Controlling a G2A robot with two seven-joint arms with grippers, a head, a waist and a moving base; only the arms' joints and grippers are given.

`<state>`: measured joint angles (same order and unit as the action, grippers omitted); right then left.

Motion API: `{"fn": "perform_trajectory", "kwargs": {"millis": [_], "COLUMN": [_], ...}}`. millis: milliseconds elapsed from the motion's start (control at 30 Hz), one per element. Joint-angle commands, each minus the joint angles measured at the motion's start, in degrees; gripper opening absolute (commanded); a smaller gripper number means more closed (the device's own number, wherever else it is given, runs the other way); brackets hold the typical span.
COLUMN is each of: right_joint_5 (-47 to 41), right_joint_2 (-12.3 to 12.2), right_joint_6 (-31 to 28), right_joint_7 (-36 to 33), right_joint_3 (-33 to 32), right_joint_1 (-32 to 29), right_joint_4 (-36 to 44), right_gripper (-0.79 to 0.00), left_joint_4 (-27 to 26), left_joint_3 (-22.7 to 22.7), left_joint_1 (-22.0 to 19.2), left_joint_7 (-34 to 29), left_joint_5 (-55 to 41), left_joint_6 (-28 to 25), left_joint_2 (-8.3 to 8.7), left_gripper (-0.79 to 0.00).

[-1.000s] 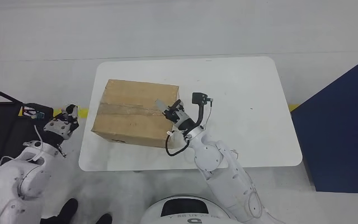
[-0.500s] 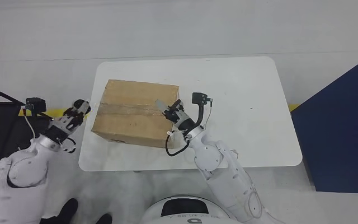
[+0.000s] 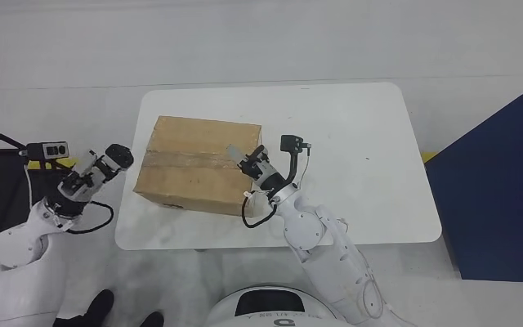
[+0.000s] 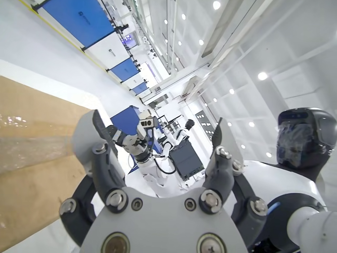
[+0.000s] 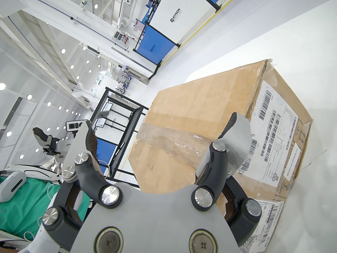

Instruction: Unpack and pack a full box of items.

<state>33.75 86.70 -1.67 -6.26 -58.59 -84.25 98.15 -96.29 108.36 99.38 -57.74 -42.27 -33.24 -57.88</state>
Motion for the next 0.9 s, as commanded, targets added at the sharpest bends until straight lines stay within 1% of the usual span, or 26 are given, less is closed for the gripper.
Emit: {"fn": "perform_trajectory", "kwargs": {"millis": [0,67,133,200,300,400,600,633,733,767,833,867], "right_joint_5": [0.00,0.00,0.00,0.00,0.00,0.00,0.00,0.00,0.00,0.00,0.00,0.00], "right_joint_2": [0.00,0.00,0.00,0.00,0.00,0.00,0.00,0.00,0.00,0.00,0.00,0.00], "right_joint_6": [0.00,0.00,0.00,0.00,0.00,0.00,0.00,0.00,0.00,0.00,0.00,0.00], "right_joint_7": [0.00,0.00,0.00,0.00,0.00,0.00,0.00,0.00,0.00,0.00,0.00,0.00], "right_joint_3": [0.00,0.00,0.00,0.00,0.00,0.00,0.00,0.00,0.00,0.00,0.00,0.00], "right_joint_1": [0.00,0.00,0.00,0.00,0.00,0.00,0.00,0.00,0.00,0.00,0.00,0.00], "right_joint_4": [0.00,0.00,0.00,0.00,0.00,0.00,0.00,0.00,0.00,0.00,0.00,0.00], "right_gripper": [0.000,0.000,0.000,0.000,0.000,0.000,0.000,0.000,0.000,0.000,0.000,0.000], "left_joint_4": [0.31,1.59,4.35,6.95,11.11,14.85,21.49,22.51,25.22,26.52,28.03,29.47], "left_joint_3": [0.22,-0.01,-0.12,-0.17,1.25,2.03,2.08,1.83,0.45,-0.42,-1.72,-2.60], "left_joint_1": [-0.07,-0.30,-0.86,-1.19,-1.71,-2.06,-4.60,-5.20,-7.39,-8.54,-9.92,-11.04], "left_joint_7": [0.99,3.81,5.37,3.19,0.39,-2.44,-4.72,-4.73,-4.75,-4.94,-6.03,-7.20], "left_joint_5": [0.88,4.01,4.25,3.41,3.14,1.37,0.00,0.15,0.46,0.80,0.31,-0.95], "left_joint_6": [-0.13,0.10,1.81,4.45,5.03,7.46,10.87,11.02,13.06,14.73,17.93,20.64], "left_joint_2": [-0.02,-0.13,-0.17,-0.02,0.28,0.50,0.74,0.75,0.74,0.75,0.73,0.68], "left_gripper": [0.000,0.000,0.000,0.000,0.000,0.000,0.000,-0.006,-0.095,-0.114,-0.126,-0.154]}}
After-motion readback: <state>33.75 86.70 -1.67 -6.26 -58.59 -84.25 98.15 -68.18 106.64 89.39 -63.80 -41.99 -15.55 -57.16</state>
